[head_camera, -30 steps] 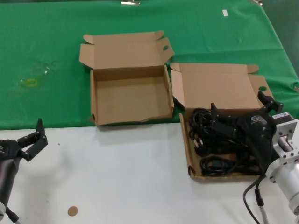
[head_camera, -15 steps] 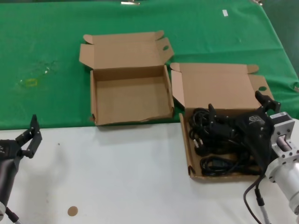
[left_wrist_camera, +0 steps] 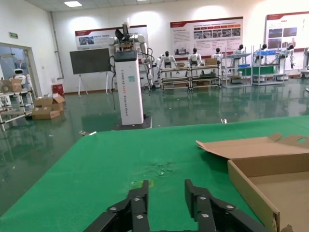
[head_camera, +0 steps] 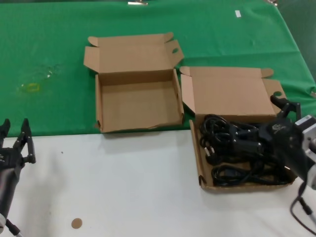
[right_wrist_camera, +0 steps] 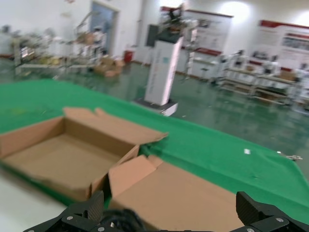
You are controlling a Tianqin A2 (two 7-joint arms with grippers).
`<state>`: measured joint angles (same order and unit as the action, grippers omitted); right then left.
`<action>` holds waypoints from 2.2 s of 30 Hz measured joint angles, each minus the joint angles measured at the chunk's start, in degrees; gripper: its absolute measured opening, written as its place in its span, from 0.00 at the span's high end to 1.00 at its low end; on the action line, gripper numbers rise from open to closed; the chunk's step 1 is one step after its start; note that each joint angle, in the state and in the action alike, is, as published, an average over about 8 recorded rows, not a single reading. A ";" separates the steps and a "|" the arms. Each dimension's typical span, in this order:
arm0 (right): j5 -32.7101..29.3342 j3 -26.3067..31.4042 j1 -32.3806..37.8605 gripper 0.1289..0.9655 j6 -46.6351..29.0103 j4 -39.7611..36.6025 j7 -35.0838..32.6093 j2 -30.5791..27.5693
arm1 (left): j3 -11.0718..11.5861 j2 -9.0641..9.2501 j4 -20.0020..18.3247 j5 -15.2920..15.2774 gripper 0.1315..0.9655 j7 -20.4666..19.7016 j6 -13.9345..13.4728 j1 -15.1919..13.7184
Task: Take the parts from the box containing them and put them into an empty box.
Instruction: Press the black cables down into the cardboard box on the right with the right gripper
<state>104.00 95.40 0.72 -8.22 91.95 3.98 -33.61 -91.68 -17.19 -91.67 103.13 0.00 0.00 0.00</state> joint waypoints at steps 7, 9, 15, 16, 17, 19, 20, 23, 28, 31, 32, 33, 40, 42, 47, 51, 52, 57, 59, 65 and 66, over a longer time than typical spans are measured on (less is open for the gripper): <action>1.99 -3.81 0.22 0.00 -10.14 -3.19 -4.59 -4.75 | 0.00 0.00 0.00 0.00 0.81 0.00 0.00 0.00; 2.56 -4.72 0.42 0.00 -12.89 -4.52 -6.22 -5.78 | 0.00 0.00 0.00 0.00 0.86 0.00 0.00 0.00; 3.53 -5.70 1.53 0.00 -19.85 -8.56 -9.74 -8.53 | 0.00 0.00 0.00 0.00 0.92 0.00 0.00 0.00; 3.55 -5.63 1.79 0.00 -20.80 -9.16 -10.17 -8.95 | 0.00 0.00 0.00 0.00 0.94 0.00 0.00 0.00; 3.53 -5.52 2.06 0.00 -21.67 -9.71 -10.56 -9.34 | 0.00 0.00 0.00 0.00 0.95 0.00 0.00 0.00; 3.42 -5.23 2.68 0.00 -23.33 -10.75 -11.36 -10.09 | 0.00 0.00 0.00 0.00 0.96 0.00 0.00 0.00; 3.34 -5.06 3.01 0.00 -24.05 -11.18 -11.72 -10.41 | 0.00 0.00 0.00 0.00 0.96 0.00 0.00 0.00; 3.03 -4.55 4.13 0.00 -25.85 -12.26 -12.71 -11.15 | 0.00 0.00 0.00 0.00 0.97 0.00 0.00 0.00; 2.22 -3.57 6.33 0.00 -27.39 -13.54 -13.68 -11.62 | 0.00 0.00 0.00 0.00 0.98 0.00 0.00 0.00; 1.56 -2.82 7.61 0.02 -27.78 -14.16 -13.87 -11.63 | 0.00 0.00 0.00 0.00 0.99 0.00 0.00 0.00; 1.33 -2.55 7.99 0.03 -27.87 -14.34 -13.90 -11.60 | 0.00 0.00 0.00 0.00 0.99 0.00 0.00 0.00; 1.09 -2.26 8.37 0.03 -27.94 -14.51 -13.91 -11.55 | 0.00 0.00 0.00 0.00 0.99 0.00 0.00 0.00; -0.58 -0.29 10.38 0.11 -27.91 -15.04 -13.67 -10.82 | 0.00 0.00 0.00 0.00 0.99 0.00 0.00 0.00; -1.03 0.22 10.75 0.14 -27.81 -14.97 -13.51 -10.60 | 0.00 0.00 0.00 0.00 0.99 0.00 0.00 0.00; -2.05 1.41 11.41 0.22 -27.58 -14.60 -13.11 -10.09 | 0.00 0.00 0.00 0.00 0.99 0.00 0.00 0.00; -2.78 2.26 11.81 0.33 -27.43 -14.39 -12.96 -9.66 | 0.00 0.00 0.00 0.00 0.99 0.00 0.00 0.00; -2.94 2.45 11.90 0.36 -27.39 -14.38 -12.95 -9.55 | 0.00 0.00 0.00 0.00 0.99 0.00 0.00 0.00; -3.62 3.16 12.30 0.42 -27.13 -14.50 -12.97 -9.07 | 0.00 0.00 0.00 0.00 0.99 -0.01 0.00 0.00; -3.83 3.33 12.41 0.45 -27.01 -14.58 -13.00 -8.93 | 0.00 0.00 0.00 -0.01 0.99 -0.02 0.00 0.00; -4.34 3.65 12.78 0.64 -26.61 -14.90 -13.15 -8.59 | 0.00 0.00 0.00 -0.01 0.99 -0.03 0.00 0.00; -4.41 3.69 12.86 0.68 -26.56 -14.95 -13.16 -8.55 | 0.00 0.00 0.00 -0.01 0.99 -0.03 0.00 0.00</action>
<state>99.59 99.09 13.58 -34.77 77.01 -9.19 -42.16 -91.68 -17.19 -91.67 103.11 -0.03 0.00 0.00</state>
